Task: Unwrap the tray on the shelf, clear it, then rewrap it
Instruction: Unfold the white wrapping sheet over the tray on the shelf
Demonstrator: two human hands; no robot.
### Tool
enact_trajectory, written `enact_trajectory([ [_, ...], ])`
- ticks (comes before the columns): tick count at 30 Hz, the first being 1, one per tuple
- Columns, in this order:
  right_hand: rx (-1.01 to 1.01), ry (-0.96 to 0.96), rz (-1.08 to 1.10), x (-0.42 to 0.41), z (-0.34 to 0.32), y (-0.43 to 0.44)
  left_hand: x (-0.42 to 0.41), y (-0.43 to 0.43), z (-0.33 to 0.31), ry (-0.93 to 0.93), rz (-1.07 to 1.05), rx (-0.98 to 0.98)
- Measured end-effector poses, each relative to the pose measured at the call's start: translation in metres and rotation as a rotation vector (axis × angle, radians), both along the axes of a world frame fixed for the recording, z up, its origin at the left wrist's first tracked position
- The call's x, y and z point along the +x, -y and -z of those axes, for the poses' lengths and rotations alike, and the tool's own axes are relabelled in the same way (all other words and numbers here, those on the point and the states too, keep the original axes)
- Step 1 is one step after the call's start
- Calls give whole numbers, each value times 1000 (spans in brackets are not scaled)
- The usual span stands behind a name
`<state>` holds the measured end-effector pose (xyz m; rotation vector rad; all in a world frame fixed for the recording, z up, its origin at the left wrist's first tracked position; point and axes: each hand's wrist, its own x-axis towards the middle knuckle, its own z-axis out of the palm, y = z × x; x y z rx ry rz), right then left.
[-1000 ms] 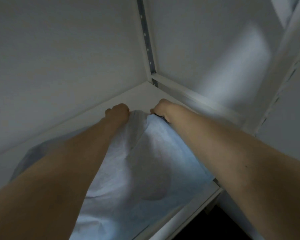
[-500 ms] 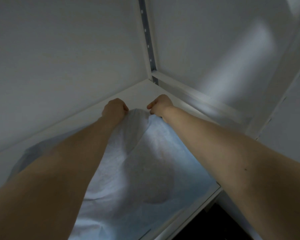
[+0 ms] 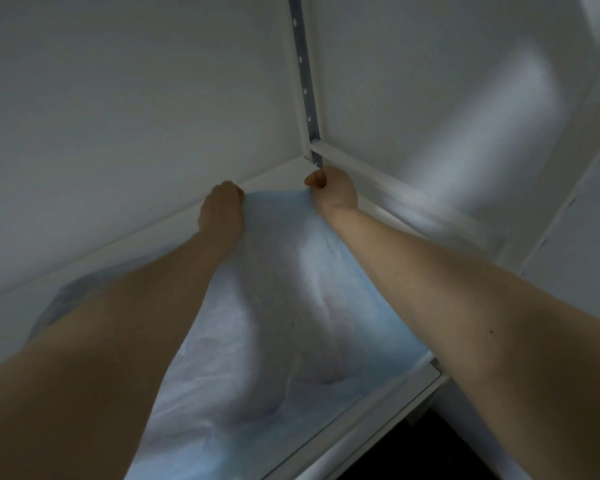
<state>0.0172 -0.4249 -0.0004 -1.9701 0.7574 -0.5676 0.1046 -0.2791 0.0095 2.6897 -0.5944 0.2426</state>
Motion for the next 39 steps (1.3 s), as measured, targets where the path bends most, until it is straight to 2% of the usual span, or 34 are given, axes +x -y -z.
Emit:
enact_trajectory([
  [3,68,88,35,0,-6,-4,-8,-5,-6,45,-8,-105],
  [6,201,-77,40,2,-6,3,-14,-14,-8,-18,10,-95],
  [9,137,-269,-63,2,-4,4,-16,-18,-6,-116,47,-41],
  [13,46,-371,-195,3,-2,-4,-11,-19,-3,-189,76,165],
  [15,-19,-447,-227,5,-1,-7,-8,-19,0,-207,92,182],
  [17,-80,-426,-242,7,-1,-5,-5,-20,3,-223,114,144],
  [21,10,-179,-163,10,-1,4,3,-16,2,-258,212,133],
  [26,71,42,-203,5,-14,4,-2,-3,-8,-395,344,-48],
  [28,57,68,-179,5,-15,5,-2,2,-11,-352,315,-27],
  [31,92,115,-94,6,-13,11,4,6,-16,-183,231,112],
  [34,127,110,-12,7,-11,18,10,9,-24,-125,160,183],
  [39,70,38,37,15,-2,21,18,13,-34,5,121,-29],
])
